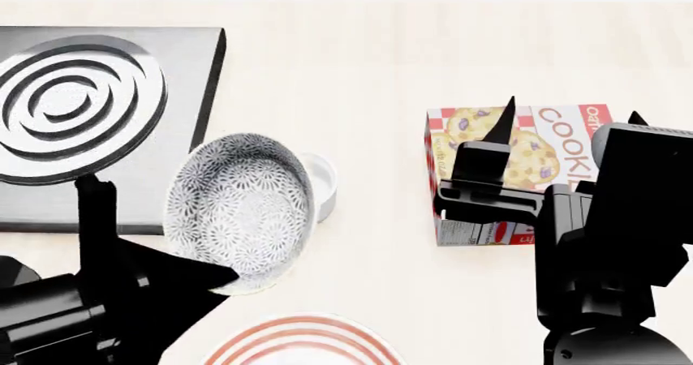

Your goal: Pick the akita bowl on the stove and place it on the plate.

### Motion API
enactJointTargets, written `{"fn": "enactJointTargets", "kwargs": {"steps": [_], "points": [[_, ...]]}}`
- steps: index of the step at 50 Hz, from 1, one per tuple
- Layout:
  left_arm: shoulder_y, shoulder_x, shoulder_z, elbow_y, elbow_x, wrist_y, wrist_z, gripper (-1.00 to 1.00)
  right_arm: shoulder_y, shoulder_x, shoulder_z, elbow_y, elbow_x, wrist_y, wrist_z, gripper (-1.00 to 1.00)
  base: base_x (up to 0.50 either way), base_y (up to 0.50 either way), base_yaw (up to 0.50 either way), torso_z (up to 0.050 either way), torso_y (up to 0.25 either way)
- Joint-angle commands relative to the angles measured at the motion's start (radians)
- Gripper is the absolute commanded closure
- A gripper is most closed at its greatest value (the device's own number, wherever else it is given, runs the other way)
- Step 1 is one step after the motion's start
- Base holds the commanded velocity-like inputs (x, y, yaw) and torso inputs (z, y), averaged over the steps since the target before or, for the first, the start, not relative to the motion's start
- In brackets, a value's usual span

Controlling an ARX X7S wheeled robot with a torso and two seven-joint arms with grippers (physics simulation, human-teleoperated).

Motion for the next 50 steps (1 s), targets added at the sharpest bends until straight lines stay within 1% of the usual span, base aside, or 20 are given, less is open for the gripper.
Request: {"fn": "enactJointTargets", "kwargs": {"steps": [1, 14, 19, 30, 36, 45, 50], "points": [[0.030, 0.024, 0.008, 0.062, 0.031, -0.026, 0.024, 1.00, -0.003, -0.013, 0.015, 0.004, -0.015, -0.008, -0.016, -1.00, 0.00, 0.00, 0.00, 0.000, 0.000], [0.077, 0.017, 0.069, 0.137, 0.001, -0.054, 0.095, 1.00, -0.004, -0.010, 0.016, 0.003, -0.008, -0.009, -0.012, -1.00, 0.00, 0.00, 0.00, 0.000, 0.001], [0.076, 0.015, 0.076, 0.160, -0.004, -0.063, 0.117, 1.00, -0.002, -0.009, 0.015, 0.003, -0.006, -0.008, -0.009, -1.00, 0.00, 0.00, 0.00, 0.000, 0.000], [0.106, 0.018, 0.101, 0.161, -0.004, -0.068, 0.118, 1.00, -0.005, -0.006, 0.014, 0.004, -0.002, -0.013, -0.007, -1.00, 0.00, 0.00, 0.00, 0.000, 0.000], [0.102, 0.025, 0.088, 0.151, -0.037, -0.074, 0.124, 1.00, -0.004, -0.005, 0.013, 0.003, 0.001, -0.012, -0.004, -1.00, 0.00, 0.00, 0.00, 0.000, 0.000], [0.078, 0.052, 0.044, 0.121, -0.149, -0.129, 0.166, 1.00, -0.004, -0.003, 0.011, 0.004, 0.003, -0.015, -0.002, -1.00, 0.00, 0.00, 0.00, 0.000, 0.001], [0.081, 0.059, 0.045, 0.104, -0.158, -0.128, 0.170, 1.00, -0.004, -0.002, 0.011, 0.004, 0.006, -0.014, 0.000, -1.00, 0.00, 0.00, 0.00, 0.000, 0.000]]}}
